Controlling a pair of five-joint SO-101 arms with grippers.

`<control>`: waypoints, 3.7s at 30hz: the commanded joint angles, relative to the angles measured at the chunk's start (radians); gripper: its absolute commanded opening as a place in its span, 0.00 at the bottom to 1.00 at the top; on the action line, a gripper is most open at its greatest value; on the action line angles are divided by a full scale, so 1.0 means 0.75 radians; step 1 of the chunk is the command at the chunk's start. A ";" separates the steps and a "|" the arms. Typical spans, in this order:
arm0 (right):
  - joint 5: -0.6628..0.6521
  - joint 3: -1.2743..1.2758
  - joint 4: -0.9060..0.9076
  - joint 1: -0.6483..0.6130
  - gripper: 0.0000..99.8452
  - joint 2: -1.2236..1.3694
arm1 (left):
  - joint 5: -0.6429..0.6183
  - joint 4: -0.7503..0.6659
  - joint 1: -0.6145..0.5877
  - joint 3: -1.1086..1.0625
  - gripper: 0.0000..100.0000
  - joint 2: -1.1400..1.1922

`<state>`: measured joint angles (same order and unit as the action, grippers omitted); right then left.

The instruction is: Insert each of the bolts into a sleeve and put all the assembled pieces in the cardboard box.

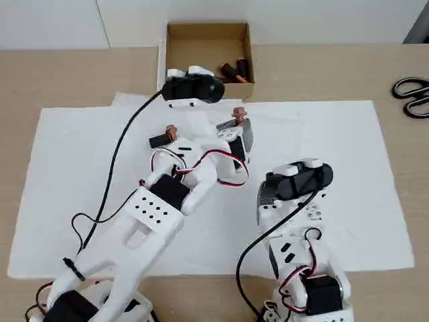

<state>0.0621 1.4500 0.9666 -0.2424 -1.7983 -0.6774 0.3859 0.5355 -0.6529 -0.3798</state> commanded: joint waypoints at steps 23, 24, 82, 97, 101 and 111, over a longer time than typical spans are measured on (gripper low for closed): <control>0.012 -0.002 -0.001 -0.085 0.00 -0.017 | -0.070 -0.047 0.117 0.005 0.00 -0.106; 0.012 -0.002 -0.001 -0.085 0.00 -0.017 | -0.070 -0.047 0.117 0.005 0.00 -0.106; 0.006 -0.002 -0.003 -0.083 0.00 -0.017 | -0.065 0.217 0.256 -0.056 0.00 -0.117; 0.006 -0.002 -0.003 -0.081 0.00 -0.017 | -0.072 0.354 0.252 0.005 0.28 -0.117; 0.006 -0.002 -0.003 -0.081 0.00 -0.017 | -0.068 0.471 0.180 0.079 0.28 -0.119; 0.004 0.082 -0.044 -0.079 0.00 -0.013 | 0.104 0.833 -0.409 0.337 0.28 -0.119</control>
<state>0.0621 1.4960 0.9666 -0.3007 -1.7983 -0.6483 0.9628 0.4281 -0.4810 -0.4319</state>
